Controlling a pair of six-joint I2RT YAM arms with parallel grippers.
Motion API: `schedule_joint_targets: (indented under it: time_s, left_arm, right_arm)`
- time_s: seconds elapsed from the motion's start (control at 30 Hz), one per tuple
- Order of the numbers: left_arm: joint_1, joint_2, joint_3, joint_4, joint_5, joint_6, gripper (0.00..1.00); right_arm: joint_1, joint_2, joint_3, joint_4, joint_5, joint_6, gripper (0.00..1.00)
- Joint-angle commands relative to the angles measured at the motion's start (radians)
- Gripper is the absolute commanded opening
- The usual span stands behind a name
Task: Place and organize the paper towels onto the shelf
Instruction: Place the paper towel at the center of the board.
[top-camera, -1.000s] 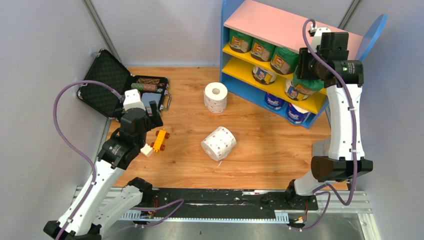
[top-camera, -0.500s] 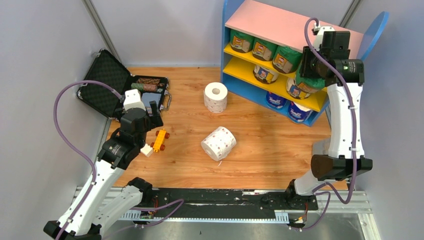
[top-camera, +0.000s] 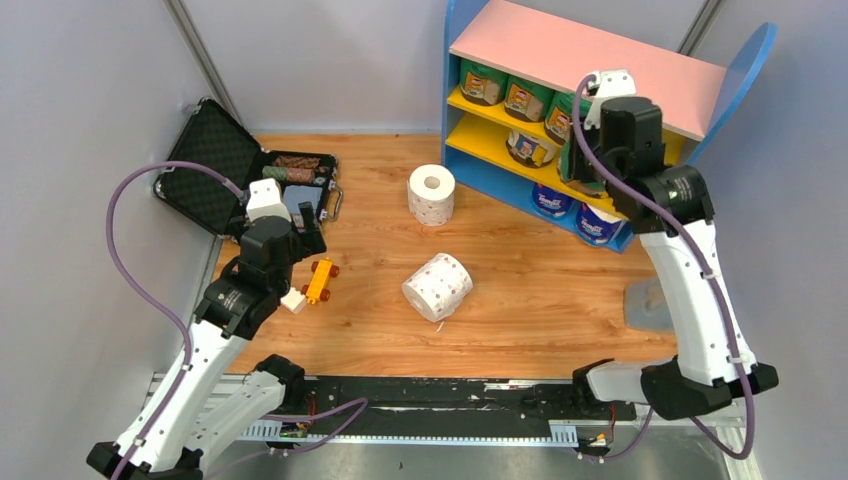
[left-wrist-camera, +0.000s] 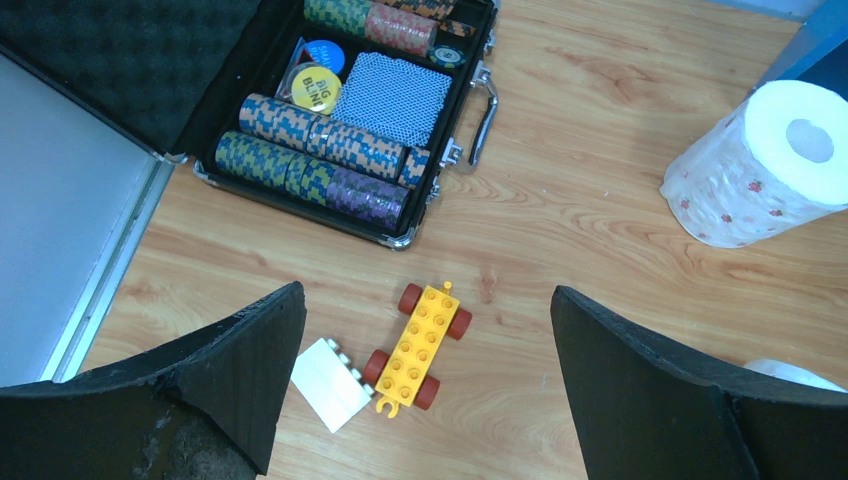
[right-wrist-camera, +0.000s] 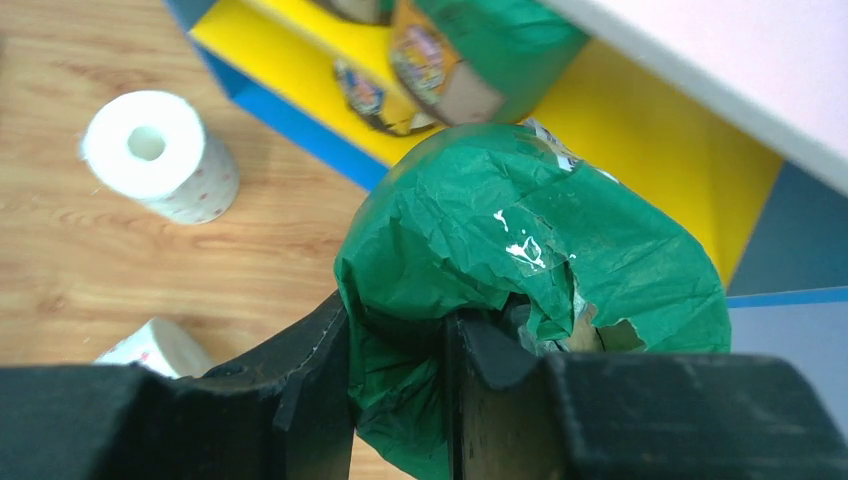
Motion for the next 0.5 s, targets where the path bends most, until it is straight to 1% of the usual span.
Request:
schedule_joint_targets:
  time_s: [0.0,0.13,0.3,0.37,0.47]
  left_arm:
    - [0.007,-0.018,-0.004,0.033,-0.008,0.011,1.00]
    - [0.007,-0.022,-0.004,0.030,-0.015,0.011,1.00]
    - [0.007,-0.025,-0.003,0.028,-0.017,0.010,1.00]
    - [0.007,-0.025,-0.002,0.029,-0.018,0.009,1.00]
    - [0.007,-0.017,0.015,0.034,-0.021,0.002,1.00]
  right_arm:
    - [0.144,-0.044,-0.073,0.022,0.147,0.132,0.14]
    - [0.212,-0.048,-0.200,-0.021,0.119,0.281,0.14]
    - [0.270,-0.022,-0.428,-0.016,0.092,0.431,0.15]
    - [0.277,0.002,-0.512,0.007,0.077,0.488,0.16]
    - [0.278,0.036,-0.634,0.088,0.050,0.547,0.17]
